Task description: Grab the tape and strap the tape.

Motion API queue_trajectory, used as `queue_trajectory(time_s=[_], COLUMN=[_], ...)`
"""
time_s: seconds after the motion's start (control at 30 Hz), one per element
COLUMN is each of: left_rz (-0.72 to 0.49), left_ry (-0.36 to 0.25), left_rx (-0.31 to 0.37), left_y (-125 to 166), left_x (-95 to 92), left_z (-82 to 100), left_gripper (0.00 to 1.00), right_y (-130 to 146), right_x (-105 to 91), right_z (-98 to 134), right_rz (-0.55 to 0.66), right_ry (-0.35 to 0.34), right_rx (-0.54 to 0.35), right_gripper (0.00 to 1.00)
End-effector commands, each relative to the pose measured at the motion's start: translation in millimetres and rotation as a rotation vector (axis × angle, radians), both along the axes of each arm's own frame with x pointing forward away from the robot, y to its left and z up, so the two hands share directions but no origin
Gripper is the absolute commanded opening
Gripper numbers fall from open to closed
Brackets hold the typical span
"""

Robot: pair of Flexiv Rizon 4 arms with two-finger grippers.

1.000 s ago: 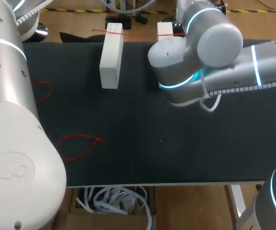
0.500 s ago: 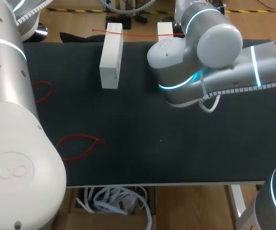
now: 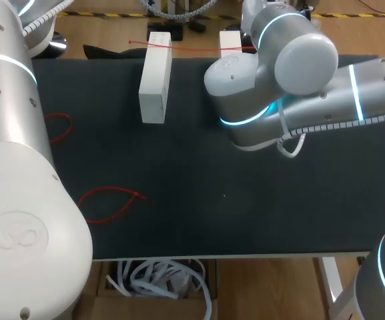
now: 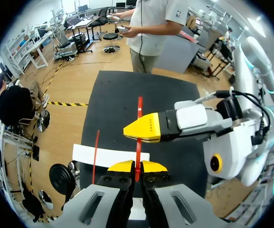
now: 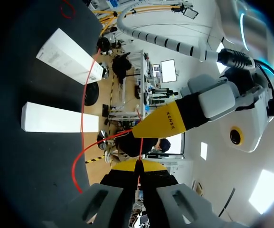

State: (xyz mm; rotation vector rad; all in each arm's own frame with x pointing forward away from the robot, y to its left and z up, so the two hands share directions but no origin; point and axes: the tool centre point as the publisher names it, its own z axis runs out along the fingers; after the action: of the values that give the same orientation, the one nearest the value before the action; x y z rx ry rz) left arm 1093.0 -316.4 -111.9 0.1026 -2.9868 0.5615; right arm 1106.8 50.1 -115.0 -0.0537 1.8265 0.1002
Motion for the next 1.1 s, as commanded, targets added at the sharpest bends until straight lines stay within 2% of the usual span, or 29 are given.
queue_trajectory(time_s=[0.03,0.47,1.1], left_rz=[-0.001,-0.001,-0.001], left_ry=[0.003,0.003,0.003], left_rx=[0.005,0.005,0.005], left_y=[-0.7,-0.7,-0.7], left_x=[1.1,1.1,1.1], left_z=[1.4,1.4,1.4], left_gripper=[0.00,0.00,0.00], right_y=[1.7,7.2,15.5], right_x=[-0.2,4.9,1.2], right_z=[1.5,3.8,1.4], right_rz=[0.003,0.022,0.045], right_ry=[0.010,0.005,0.015], right_rx=[-0.004,-0.011,-0.017], right_gripper=[0.00,0.00,0.00])
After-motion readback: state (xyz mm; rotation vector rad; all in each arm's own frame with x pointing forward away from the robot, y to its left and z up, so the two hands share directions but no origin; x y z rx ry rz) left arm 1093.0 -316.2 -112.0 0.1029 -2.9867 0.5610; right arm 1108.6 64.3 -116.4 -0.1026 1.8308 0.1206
